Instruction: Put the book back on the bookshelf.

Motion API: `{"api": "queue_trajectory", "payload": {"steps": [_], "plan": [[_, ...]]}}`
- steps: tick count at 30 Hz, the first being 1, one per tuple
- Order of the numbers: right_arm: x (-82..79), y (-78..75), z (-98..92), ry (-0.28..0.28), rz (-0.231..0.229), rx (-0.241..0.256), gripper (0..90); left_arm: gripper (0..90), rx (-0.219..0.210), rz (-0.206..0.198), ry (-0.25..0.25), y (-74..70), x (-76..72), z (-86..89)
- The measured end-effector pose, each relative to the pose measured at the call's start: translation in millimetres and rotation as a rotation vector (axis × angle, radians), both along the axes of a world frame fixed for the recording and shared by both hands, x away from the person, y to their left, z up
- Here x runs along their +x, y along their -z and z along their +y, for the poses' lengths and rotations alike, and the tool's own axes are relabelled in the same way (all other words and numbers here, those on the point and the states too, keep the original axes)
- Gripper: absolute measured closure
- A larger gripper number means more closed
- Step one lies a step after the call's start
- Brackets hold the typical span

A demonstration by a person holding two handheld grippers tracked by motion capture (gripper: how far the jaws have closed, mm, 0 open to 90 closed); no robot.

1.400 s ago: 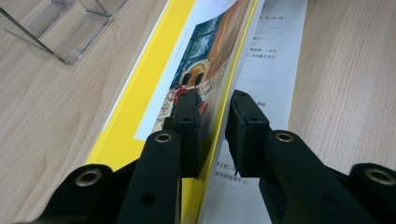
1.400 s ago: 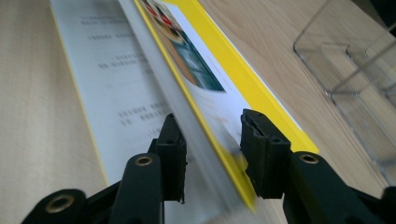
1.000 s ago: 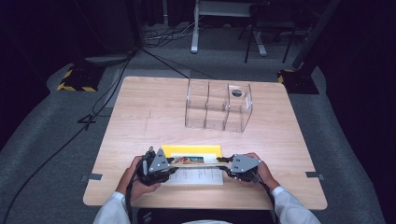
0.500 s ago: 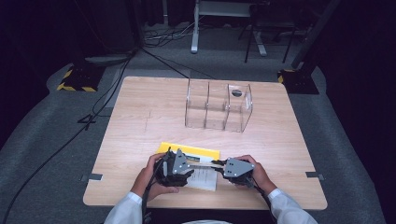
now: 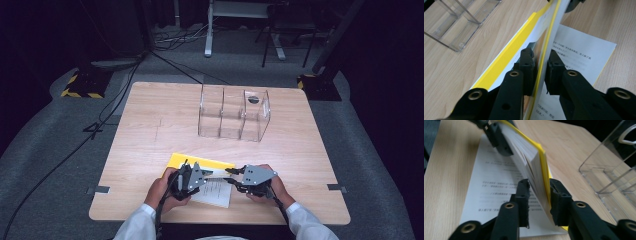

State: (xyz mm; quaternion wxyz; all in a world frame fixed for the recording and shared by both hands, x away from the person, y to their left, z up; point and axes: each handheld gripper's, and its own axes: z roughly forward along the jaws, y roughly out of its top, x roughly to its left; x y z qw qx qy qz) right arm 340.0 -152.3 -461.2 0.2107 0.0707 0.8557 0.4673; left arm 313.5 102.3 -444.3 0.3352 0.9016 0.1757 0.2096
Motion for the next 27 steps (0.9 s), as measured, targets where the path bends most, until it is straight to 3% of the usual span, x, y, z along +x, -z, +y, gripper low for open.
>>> {"api": "queue_trajectory", "payload": {"steps": [2, 4, 6, 8, 12, 15, 18, 22, 27], "plan": [[1.0, -0.6, -1.3, 0.009, 0.007, 0.012, 63.3, 80.3, -0.014, -0.001, 0.003, 0.0, 0.1, 1.9], [4.4, -1.2, -6.1, 0.005, 0.025, 0.019, 53.8, 81.7, -0.029, -0.003, 0.009, -1.5, 0.2, 5.7], [8.8, 0.7, -9.6, 0.033, 0.036, -0.013, 45.2, 82.7, -0.052, -0.013, 0.006, -3.6, -0.2, 10.4], [15.3, 5.0, -14.5, 0.071, 0.063, -0.031, 42.8, 83.2, -0.079, -0.012, 0.002, -5.3, -0.3, 15.5], [32.9, 14.0, -24.4, 0.122, 0.183, 0.007, 39.5, 83.5, -0.131, -0.017, 0.009, -8.2, 0.4, 24.9], [39.1, 20.3, -25.0, 0.126, 0.214, -0.011, 40.6, 83.6, -0.159, -0.014, 0.008, -10.9, 1.1, 30.7], [41.0, 25.5, -24.0, 0.129, 0.199, -0.056, 43.2, 83.7, -0.193, -0.010, 0.001, -14.0, 1.8, 36.9], [46.2, 30.2, -23.9, 0.142, 0.228, -0.054, 43.8, 83.7, -0.224, -0.008, -0.006, -15.6, 2.0, 41.4], [51.5, 34.7, -16.8, 0.176, 0.239, -0.011, 33.5, 83.7, -0.229, 0.001, 0.002, -15.1, 1.7, 39.6]]}}
